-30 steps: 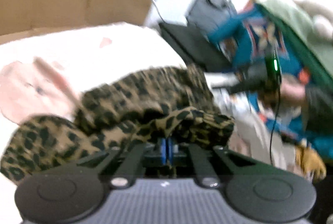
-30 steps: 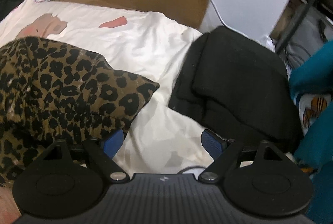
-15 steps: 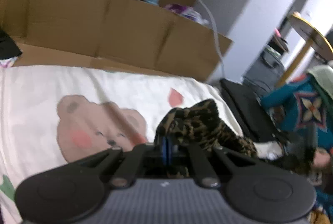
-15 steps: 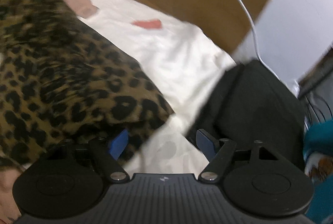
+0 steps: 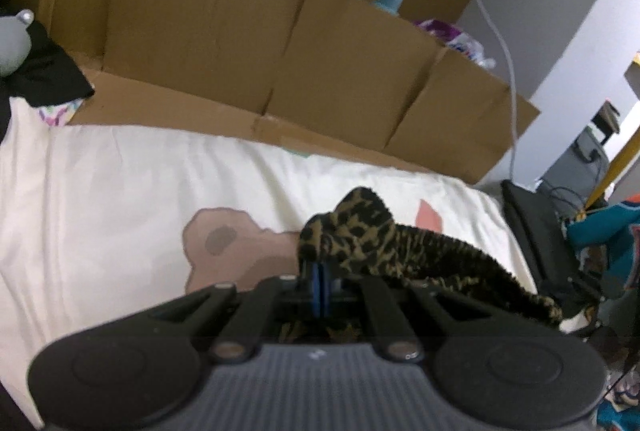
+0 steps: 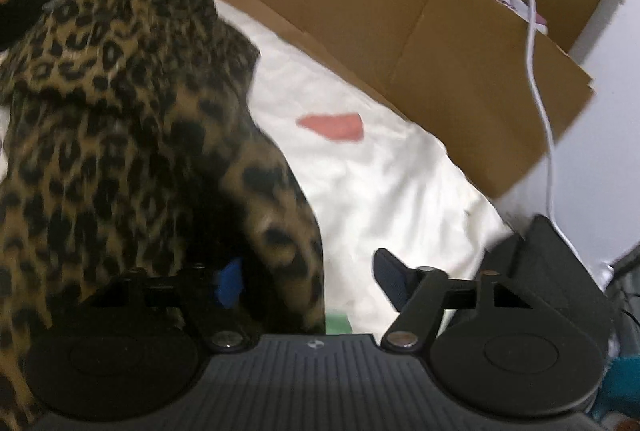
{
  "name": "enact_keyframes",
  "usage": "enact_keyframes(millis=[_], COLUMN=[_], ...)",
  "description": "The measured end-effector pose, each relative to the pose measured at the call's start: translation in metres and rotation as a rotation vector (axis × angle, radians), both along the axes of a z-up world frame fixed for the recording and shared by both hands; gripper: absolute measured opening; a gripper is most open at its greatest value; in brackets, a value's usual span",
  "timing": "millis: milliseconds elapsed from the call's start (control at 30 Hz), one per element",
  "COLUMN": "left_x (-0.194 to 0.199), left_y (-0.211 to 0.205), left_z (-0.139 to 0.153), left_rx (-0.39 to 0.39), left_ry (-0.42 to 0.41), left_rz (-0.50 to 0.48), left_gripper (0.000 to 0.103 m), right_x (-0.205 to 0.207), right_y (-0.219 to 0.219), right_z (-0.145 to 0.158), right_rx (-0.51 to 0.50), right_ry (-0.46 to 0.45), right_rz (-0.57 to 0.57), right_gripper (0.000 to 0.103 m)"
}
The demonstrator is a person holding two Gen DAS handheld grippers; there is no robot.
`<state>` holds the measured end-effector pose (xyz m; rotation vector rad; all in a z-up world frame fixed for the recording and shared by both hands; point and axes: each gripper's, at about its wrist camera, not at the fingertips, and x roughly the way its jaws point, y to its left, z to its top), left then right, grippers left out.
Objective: Fold clothes
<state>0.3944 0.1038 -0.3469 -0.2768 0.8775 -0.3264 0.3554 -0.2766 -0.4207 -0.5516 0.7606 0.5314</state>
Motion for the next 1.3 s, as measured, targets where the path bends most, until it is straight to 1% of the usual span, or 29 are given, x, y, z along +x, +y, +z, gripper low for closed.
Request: enact_keyframes(millis=[67,133,167,200,233,267,333,400,467,533,633,767,800,867,900,933,1000,1067,1133,1167,1200,1233,1267,1300], left_x=[0.008,0.017,0.020,0.023,0.025,0.027,0.031,0.037,0.042,0.048,0.056,0.065,0.065,0.066,0.067,0.068,0.070,0.073,0.076,0.077,0.077,0.077,0.077,0.077], left_y=[0.001,-0.002,-0.003,-0.004,-0.004,-0.004,-0.004,-0.005,-0.005,-0.006,-0.007,-0.012,-0.018,-0.031,-0.037,-0.042,-0.051,-0.057,-0.060,-0.061,-0.062,-0.063,-0.064,-0.064], left_z=[-0.007,-0.015,-0.017,-0.019,-0.020,-0.021,-0.022,-0.025,-0.028,-0.030,-0.035,-0.042,-0.046,-0.053,-0.056,-0.060,-0.068,-0.073,-0.074,-0.074,-0.074,-0.074,-0.074,-0.073], left_rx=[-0.001,0.026,0.040,0.054,0.063,0.071,0.070,0.070,0.070,0.070,0.070,0.077,0.093,0.150,0.169,0.190,0.243,0.265,0.266,0.265,0.256,0.245,0.247,0.254], left_ry=[0.032,0.069,0.080,0.091,0.092,0.093,0.094,0.098,0.102,0.105,0.111,0.124,0.133,0.145,0.142,0.140,0.141,0.139,0.135,0.133,0.132,0.132,0.134,0.134], left_rz=[0.002,0.003,0.003,0.003,0.006,0.009,0.000,-0.020,-0.039,-0.059,-0.089,-0.140,-0.163,-0.209,-0.229,-0.249,-0.266,-0.280,-0.296,-0.304,-0.319,-0.341,-0.348,-0.346], left_gripper=[0.003,0.007,0.010,0.016,0.024,0.029,0.049,0.055,0.056,0.058,0.059,0.060,0.061,0.062,0.064,0.069,0.073,0.075,0.074,0.072,0.063,0.056,0.054,0.046], right_x=[0.011,0.022,0.028,0.034,0.042,0.049,0.061,0.069,0.067,0.063,0.057,0.065,0.066,0.069,0.072,0.075,0.079,0.086,0.090,0.092,0.094,0.096,0.098,0.101], right_y=[0.009,0.013,0.014,0.013,0.008,0.004,-0.007,-0.019,-0.028,-0.033,-0.029,-0.010,-0.005,0.004,0.008,0.010,0.013,0.014,0.016,0.018,0.020,0.022,0.022,0.021], right_z=[0.003,0.004,0.004,0.003,0.001,-0.002,-0.006,-0.010,-0.010,-0.007,0.002,0.005,0.004,0.000,-0.003,-0.005,-0.005,-0.004,-0.005,-0.005,-0.007,-0.009,-0.011,-0.011], right_rx=[0.033,0.059,0.071,0.080,0.087,0.094,0.109,0.123,0.128,0.144,0.150,0.121,0.111,0.083,0.073,0.069,0.086,0.120,0.132,0.129,0.119,0.108,0.101,0.110], right_ry=[0.014,0.027,0.034,0.041,0.050,0.058,0.086,0.108,0.111,0.115,0.093,0.079,0.080,0.082,0.082,0.080,0.078,0.079,0.079,0.081,0.084,0.086,0.088,0.091], right_rz=[-0.004,-0.039,-0.062,-0.095,-0.142,-0.189,-0.285,-0.356,-0.387,-0.390,-0.339,-0.262,-0.243,-0.215,-0.211,-0.209,-0.217,-0.229,-0.229,-0.228,-0.230,-0.237,-0.249,-0.266], right_gripper=[0.062,0.051,0.042,0.039,0.038,0.039,0.039,0.039,0.039,0.039,0.042,0.059,0.063,0.064,0.064,0.064,0.064,0.063,0.060,0.051,0.038,0.030,0.019,0.018])
